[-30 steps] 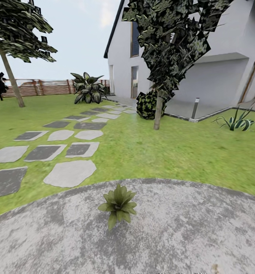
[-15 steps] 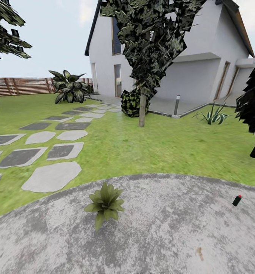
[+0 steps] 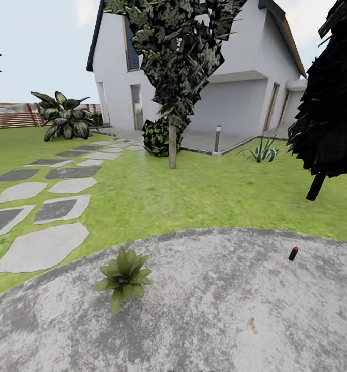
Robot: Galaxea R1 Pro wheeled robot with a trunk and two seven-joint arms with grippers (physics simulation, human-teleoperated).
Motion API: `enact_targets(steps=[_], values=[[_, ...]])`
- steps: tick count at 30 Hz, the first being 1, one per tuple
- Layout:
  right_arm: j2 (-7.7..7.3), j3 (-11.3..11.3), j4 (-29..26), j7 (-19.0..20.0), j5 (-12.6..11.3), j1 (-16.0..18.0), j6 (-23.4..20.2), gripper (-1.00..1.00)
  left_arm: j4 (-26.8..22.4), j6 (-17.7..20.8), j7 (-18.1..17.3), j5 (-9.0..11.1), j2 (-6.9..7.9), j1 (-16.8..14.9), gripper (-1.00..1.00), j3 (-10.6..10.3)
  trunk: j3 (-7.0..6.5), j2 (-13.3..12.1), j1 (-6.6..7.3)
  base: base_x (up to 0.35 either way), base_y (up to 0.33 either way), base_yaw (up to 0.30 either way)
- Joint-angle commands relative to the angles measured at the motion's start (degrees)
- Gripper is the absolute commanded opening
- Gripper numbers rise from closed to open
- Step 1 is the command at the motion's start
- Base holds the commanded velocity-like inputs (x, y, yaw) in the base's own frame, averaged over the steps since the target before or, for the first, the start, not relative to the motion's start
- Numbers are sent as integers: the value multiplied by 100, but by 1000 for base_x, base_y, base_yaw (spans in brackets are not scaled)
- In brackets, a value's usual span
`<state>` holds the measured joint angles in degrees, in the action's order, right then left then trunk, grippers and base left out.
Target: Pick up the pesticide atomizer in the garden and spray insectifuge to fully cover both potted plants in the garden.
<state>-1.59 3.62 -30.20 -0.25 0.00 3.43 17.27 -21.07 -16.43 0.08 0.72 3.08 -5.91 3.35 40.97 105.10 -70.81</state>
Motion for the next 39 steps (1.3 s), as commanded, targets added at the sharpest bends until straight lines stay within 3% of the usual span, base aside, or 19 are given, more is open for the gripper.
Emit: enact_targets(steps=[1, 12, 20, 39], values=[[1, 5, 6, -2, 0, 3, 20, 100, 2, -18, 1, 7, -1, -3, 100, 8, 27, 44, -22, 0, 0, -276], [1, 3, 8, -2, 0, 4, 19, 100, -2, -18, 1, 7, 22, -6, 100, 16, 260, 485, -263, 0, 0, -276], [1, -1, 14, -1, 4, 4, 20, 100, 6, -18, 1, -1, 10, -6, 100, 220, 430, 806, -439, 0, 0, -277], [1, 5, 7, -1, 6, 3, 22, 100, 7, -18, -17, -24, 5, -4, 100, 219, 833, 1568, -856, 0, 0, -277]])
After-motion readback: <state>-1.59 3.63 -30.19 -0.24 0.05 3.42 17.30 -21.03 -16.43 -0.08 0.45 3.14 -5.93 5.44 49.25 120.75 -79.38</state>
